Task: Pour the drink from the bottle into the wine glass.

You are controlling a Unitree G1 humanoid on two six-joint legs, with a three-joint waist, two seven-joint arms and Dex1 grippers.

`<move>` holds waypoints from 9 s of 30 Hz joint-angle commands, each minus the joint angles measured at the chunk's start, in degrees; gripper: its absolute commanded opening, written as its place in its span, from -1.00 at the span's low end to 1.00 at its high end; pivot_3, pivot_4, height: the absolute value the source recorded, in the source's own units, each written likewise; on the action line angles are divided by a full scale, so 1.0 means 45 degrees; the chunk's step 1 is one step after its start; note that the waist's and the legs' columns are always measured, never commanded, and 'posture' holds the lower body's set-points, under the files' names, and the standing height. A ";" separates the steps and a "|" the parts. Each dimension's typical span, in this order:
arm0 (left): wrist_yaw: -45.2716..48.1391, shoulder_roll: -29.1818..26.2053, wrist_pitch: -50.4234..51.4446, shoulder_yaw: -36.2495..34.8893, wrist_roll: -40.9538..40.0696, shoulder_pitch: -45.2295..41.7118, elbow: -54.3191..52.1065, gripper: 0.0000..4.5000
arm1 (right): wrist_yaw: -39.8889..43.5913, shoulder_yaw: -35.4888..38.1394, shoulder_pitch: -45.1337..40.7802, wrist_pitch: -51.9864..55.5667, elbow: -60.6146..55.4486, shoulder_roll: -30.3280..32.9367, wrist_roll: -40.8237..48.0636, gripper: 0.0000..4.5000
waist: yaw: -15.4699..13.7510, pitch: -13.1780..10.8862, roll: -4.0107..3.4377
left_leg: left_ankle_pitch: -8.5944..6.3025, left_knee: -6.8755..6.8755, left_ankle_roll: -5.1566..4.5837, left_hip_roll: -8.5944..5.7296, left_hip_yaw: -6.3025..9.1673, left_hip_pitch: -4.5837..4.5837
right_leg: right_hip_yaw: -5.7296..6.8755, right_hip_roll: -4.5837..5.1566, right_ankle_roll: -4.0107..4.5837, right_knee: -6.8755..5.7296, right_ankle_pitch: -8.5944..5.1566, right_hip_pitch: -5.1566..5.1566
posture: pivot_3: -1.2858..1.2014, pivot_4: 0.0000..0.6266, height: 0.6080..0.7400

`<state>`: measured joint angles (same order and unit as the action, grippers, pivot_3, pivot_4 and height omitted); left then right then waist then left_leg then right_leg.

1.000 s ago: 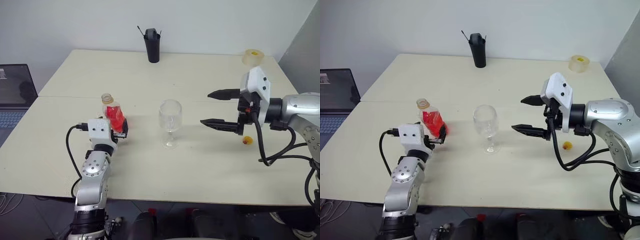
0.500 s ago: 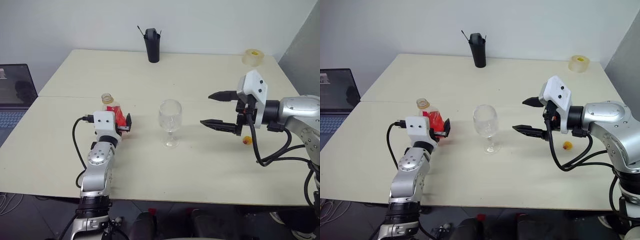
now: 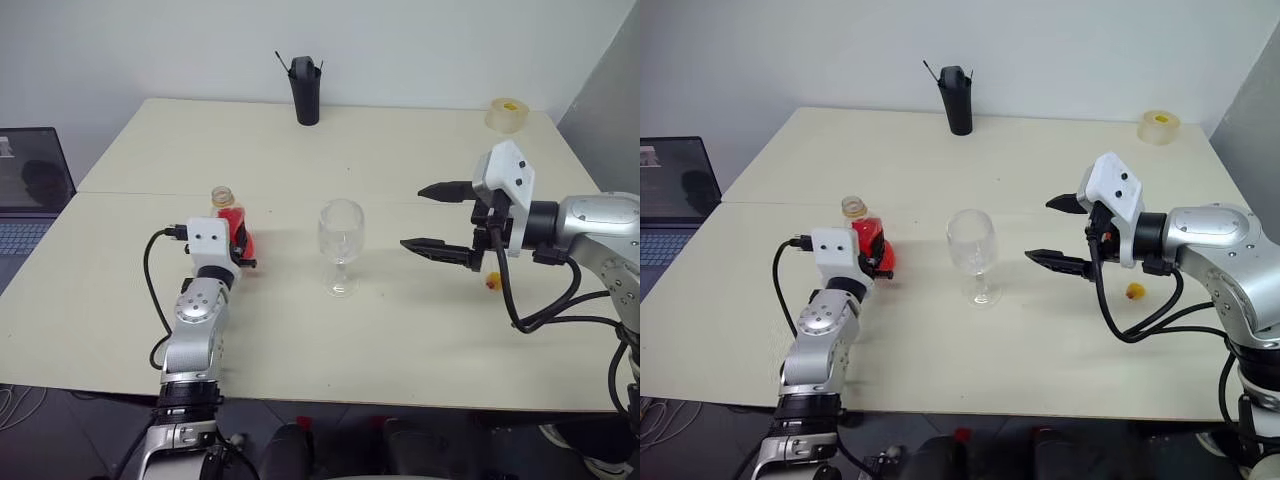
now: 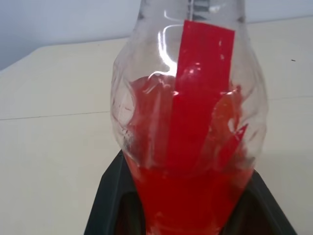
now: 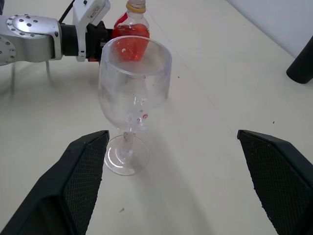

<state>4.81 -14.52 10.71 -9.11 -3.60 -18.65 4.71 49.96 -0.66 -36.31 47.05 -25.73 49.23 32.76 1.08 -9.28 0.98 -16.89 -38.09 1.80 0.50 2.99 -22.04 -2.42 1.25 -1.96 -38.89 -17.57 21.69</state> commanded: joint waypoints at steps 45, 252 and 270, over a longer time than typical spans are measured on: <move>0.6548 -0.3982 -1.3643 0.3498 0.3343 -0.8770 0.8738 -0.59 | -0.1287 0.2287 0.1963 0.0762 -0.2691 0.0124 0.2304 1.00 | -0.0156 -0.0019 0.0029 | 0.0000 -0.0142 -0.0002 -0.0025 0.0016 -0.0207 | 0.0031 -0.0042 -0.0013 -0.0039 0.0007 0.0137 | 0.03 -0.52 1.00; 0.0399 -0.0742 0.1273 -0.0211 -0.1292 -0.4002 0.3753 0.78 | -0.4707 -0.0681 -0.2223 0.2515 -0.1653 -0.2749 0.1422 1.00 | 0.0180 -0.0002 0.0025 | 0.0028 -0.0193 0.0046 -0.0022 -0.0006 -0.0215 | -0.0001 0.0007 -0.0013 -0.0219 0.0005 0.0223 | 0.03 -0.52 1.00; 0.1283 -0.1755 0.3453 -0.0146 -0.1246 -0.3399 0.0441 1.00 | -0.4177 -0.0801 -0.1967 0.2227 -0.1525 -0.2526 0.1059 1.00 | 0.0162 -0.0002 0.0025 | 0.0027 -0.0189 0.0045 -0.0020 -0.0004 -0.0215 | -0.0002 0.0007 -0.0013 -0.0214 0.0005 0.0222 | 0.03 -0.52 1.00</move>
<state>10.62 -21.65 26.08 -9.35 -9.32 -33.31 9.60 30.53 -4.67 -45.06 58.24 -31.39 37.35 38.12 1.81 -9.30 1.09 -16.78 -38.94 1.99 0.41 2.98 -23.01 -2.43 1.29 -2.02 -39.85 -17.55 22.69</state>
